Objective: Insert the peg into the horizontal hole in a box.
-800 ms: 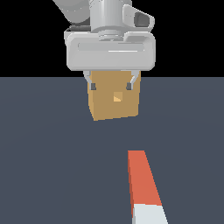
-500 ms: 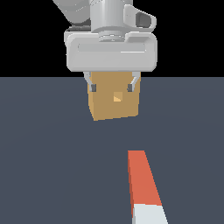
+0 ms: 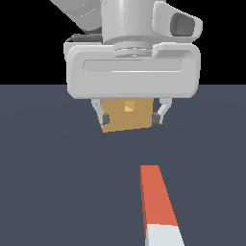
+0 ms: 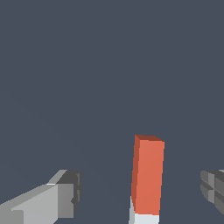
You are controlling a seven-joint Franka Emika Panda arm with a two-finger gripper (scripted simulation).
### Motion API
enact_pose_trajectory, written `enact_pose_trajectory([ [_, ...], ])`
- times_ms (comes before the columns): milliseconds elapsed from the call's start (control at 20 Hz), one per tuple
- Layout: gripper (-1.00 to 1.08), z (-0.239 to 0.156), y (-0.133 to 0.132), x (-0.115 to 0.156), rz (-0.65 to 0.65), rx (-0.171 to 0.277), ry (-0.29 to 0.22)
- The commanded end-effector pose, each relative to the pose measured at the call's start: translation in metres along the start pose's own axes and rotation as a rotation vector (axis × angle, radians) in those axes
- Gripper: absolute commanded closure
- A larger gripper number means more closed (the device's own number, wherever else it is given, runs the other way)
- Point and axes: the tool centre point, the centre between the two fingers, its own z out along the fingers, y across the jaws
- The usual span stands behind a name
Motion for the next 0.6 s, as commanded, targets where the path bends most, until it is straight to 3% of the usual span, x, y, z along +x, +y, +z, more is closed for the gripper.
enact_pose_trajectory([
  [0, -0.92, 0.012, 0.004, -0.027, 0.011, 0.001, 0.001],
  [300, -0.92, 0.041, 0.016, -0.092, 0.038, 0.001, 0.004],
  [550, -0.92, 0.058, 0.023, -0.129, 0.054, 0.002, 0.007],
])
